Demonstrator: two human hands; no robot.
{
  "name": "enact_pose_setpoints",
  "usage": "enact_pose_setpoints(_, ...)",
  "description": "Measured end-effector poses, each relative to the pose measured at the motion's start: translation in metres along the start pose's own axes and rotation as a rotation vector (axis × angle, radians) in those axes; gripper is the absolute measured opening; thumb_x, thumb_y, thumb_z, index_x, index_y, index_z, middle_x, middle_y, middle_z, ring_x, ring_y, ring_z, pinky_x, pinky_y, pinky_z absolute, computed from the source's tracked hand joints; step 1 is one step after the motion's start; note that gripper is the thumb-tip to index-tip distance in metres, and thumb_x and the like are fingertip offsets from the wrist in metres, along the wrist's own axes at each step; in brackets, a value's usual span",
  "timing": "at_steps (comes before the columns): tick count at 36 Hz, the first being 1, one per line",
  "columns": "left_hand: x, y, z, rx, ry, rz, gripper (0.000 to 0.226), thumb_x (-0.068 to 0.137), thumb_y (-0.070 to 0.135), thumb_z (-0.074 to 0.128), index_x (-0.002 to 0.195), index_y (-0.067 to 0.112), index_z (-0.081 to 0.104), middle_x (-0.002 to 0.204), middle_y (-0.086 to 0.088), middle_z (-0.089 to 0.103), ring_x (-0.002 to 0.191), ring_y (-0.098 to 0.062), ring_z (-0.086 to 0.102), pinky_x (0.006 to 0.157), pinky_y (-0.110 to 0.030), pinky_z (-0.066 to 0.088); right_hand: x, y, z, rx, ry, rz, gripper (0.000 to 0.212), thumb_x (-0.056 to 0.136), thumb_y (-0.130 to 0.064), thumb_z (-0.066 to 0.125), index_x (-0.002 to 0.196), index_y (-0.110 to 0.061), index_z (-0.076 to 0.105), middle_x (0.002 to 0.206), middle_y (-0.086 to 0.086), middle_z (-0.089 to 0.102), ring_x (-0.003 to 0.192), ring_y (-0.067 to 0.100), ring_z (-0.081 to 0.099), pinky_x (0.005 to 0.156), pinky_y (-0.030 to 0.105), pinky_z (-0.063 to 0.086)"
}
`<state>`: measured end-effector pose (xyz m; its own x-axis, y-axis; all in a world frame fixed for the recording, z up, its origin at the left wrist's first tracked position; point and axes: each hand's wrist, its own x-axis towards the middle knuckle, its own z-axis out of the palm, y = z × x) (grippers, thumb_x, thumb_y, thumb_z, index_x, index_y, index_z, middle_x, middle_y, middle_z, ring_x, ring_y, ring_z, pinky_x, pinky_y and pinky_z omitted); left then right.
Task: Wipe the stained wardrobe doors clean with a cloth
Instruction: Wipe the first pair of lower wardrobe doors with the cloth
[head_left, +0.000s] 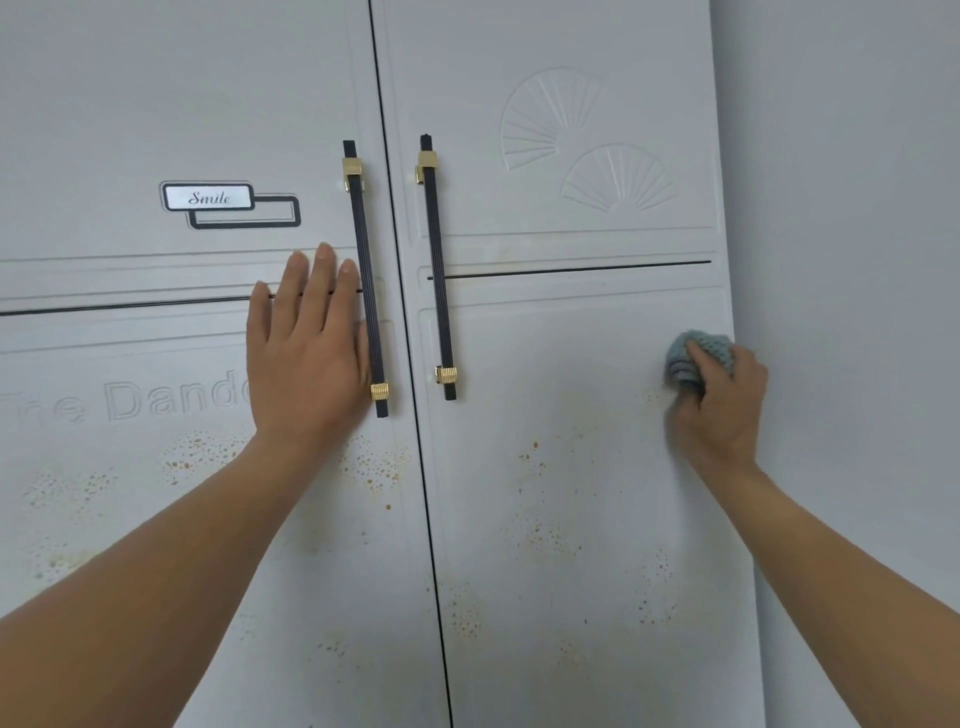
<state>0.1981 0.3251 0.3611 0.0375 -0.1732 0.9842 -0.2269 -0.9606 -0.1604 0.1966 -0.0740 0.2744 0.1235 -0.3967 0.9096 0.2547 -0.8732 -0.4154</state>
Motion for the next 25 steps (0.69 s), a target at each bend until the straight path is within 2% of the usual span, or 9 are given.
enact_pose_setpoints(2, 0.0, 0.0, 0.0, -0.001, 0.001, 0.0, 0.057, 0.108, 0.028, 0.029, 0.162, 0.011, 0.032, 0.17, -0.011, 0.027, 0.159, -0.034, 0.02, 0.128, -0.056, 0.013, -0.007, 0.007, 0.002, -0.036, -0.019, -0.117, 0.055, 0.077, 0.008, 0.05, 0.129, -0.001, 0.065, 0.126, 0.028, 0.053, 0.112, 0.047, 0.046, 0.1, 0.03, 0.028)
enact_pose_setpoints(6, 0.001, 0.0, 0.0, 0.003, -0.002, 0.0, 0.056, 0.108, 0.028, 0.03, 0.161, 0.011, 0.032, 0.17, -0.011, 0.027, 0.159, -0.034, 0.019, 0.128, -0.056, 0.014, -0.004, 0.008, -0.002, 0.004, 0.002, 0.033, 0.056, 0.079, 0.015, 0.054, 0.131, -0.004, 0.064, 0.127, 0.027, 0.051, 0.113, 0.047, 0.045, 0.099, 0.035, 0.032)
enact_pose_setpoints(10, 0.0, 0.0, -0.001, -0.003, -0.007, -0.004, 0.057, 0.108, 0.029, 0.028, 0.162, 0.011, 0.031, 0.171, -0.011, 0.027, 0.159, -0.034, 0.019, 0.128, -0.056, 0.013, -0.013, 0.008, -0.001, -0.079, -0.042, -0.184, 0.057, 0.075, 0.006, 0.048, 0.129, -0.003, 0.065, 0.124, 0.025, 0.054, 0.11, 0.04, 0.045, 0.097, 0.039, 0.038)
enact_pose_setpoints(13, 0.0, 0.0, -0.001, 0.001, -0.008, -0.001, 0.056, 0.109, 0.029, 0.028, 0.162, 0.011, 0.032, 0.171, -0.011, 0.027, 0.159, -0.033, 0.019, 0.128, -0.056, 0.014, -0.01, 0.006, -0.003, -0.024, 0.003, 0.004, 0.053, 0.08, 0.008, 0.05, 0.13, -0.004, 0.064, 0.126, 0.026, 0.053, 0.112, 0.044, 0.046, 0.098, 0.038, 0.037)
enact_pose_setpoints(16, -0.001, 0.0, -0.001, 0.0, -0.003, 0.001, 0.056, 0.109, 0.029, 0.028, 0.162, 0.011, 0.032, 0.171, -0.011, 0.027, 0.159, -0.033, 0.019, 0.129, -0.055, 0.013, -0.025, 0.005, 0.003, -0.077, -0.015, -0.197, 0.054, 0.075, 0.004, 0.049, 0.126, -0.001, 0.067, 0.12, 0.026, 0.056, 0.103, 0.042, 0.048, 0.09, 0.043, 0.045)
enact_pose_setpoints(20, 0.0, -0.001, 0.0, 0.002, -0.001, 0.002, 0.057, 0.108, 0.029, 0.028, 0.162, 0.012, 0.031, 0.171, -0.01, 0.027, 0.159, -0.033, 0.019, 0.129, -0.055, 0.013, -0.019, 0.001, 0.002, 0.008, 0.025, 0.124, 0.048, 0.085, 0.001, 0.052, 0.131, -0.006, 0.064, 0.125, 0.024, 0.052, 0.112, 0.045, 0.047, 0.099, 0.045, 0.043)
enact_pose_setpoints(21, 0.0, -0.001, 0.0, 0.002, -0.003, 0.001, 0.057, 0.108, 0.029, 0.028, 0.162, 0.012, 0.031, 0.171, -0.01, 0.027, 0.159, -0.033, 0.018, 0.129, -0.054, 0.013, -0.022, -0.004, 0.004, -0.019, 0.039, 0.128, 0.047, 0.085, 0.003, 0.054, 0.13, -0.004, 0.064, 0.126, 0.026, 0.051, 0.112, 0.045, 0.046, 0.097, 0.042, 0.041)
enact_pose_setpoints(24, -0.001, -0.001, 0.001, 0.0, 0.001, -0.001, 0.057, 0.108, 0.029, 0.029, 0.162, 0.012, 0.031, 0.171, -0.01, 0.027, 0.159, -0.033, 0.018, 0.129, -0.054, 0.012, -0.036, -0.008, 0.008, -0.064, -0.001, -0.17, 0.051, 0.078, 0.002, 0.052, 0.126, -0.002, 0.066, 0.121, 0.025, 0.054, 0.105, 0.04, 0.046, 0.086, 0.037, 0.041)
enact_pose_setpoints(25, -0.001, -0.001, 0.001, -0.001, 0.002, -0.003, 0.057, 0.108, 0.029, 0.03, 0.162, 0.012, 0.031, 0.171, -0.01, 0.026, 0.159, -0.033, 0.018, 0.129, -0.055, 0.012, -0.036, -0.007, 0.007, -0.043, -0.014, -0.164, 0.052, 0.077, 0.002, 0.051, 0.127, -0.002, 0.066, 0.121, 0.024, 0.054, 0.106, 0.039, 0.047, 0.086, 0.037, 0.042)
